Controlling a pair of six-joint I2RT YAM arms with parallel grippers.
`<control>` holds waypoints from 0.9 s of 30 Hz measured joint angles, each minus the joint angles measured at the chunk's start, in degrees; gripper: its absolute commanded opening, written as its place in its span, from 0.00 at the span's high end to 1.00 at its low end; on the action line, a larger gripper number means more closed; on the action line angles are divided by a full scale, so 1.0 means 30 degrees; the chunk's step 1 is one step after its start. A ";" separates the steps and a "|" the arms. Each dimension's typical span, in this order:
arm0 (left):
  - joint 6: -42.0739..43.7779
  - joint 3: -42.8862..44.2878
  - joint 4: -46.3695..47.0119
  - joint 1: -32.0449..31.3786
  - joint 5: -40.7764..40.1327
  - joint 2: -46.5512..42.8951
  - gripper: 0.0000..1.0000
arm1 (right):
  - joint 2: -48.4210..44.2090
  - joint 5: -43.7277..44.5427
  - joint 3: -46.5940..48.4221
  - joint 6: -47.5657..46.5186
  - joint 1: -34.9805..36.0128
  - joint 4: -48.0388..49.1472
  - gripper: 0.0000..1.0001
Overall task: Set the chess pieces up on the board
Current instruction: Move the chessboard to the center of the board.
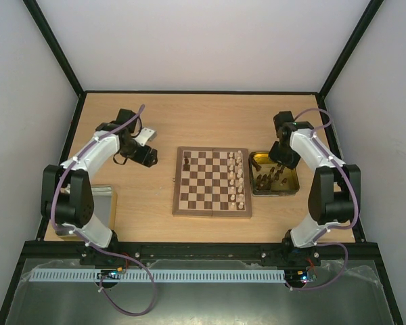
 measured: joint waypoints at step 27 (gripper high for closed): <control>0.0138 -0.0036 0.0801 -0.2922 0.0357 0.3446 0.60 | -0.2186 -0.1574 -0.2076 0.0160 -0.1676 0.0729 0.55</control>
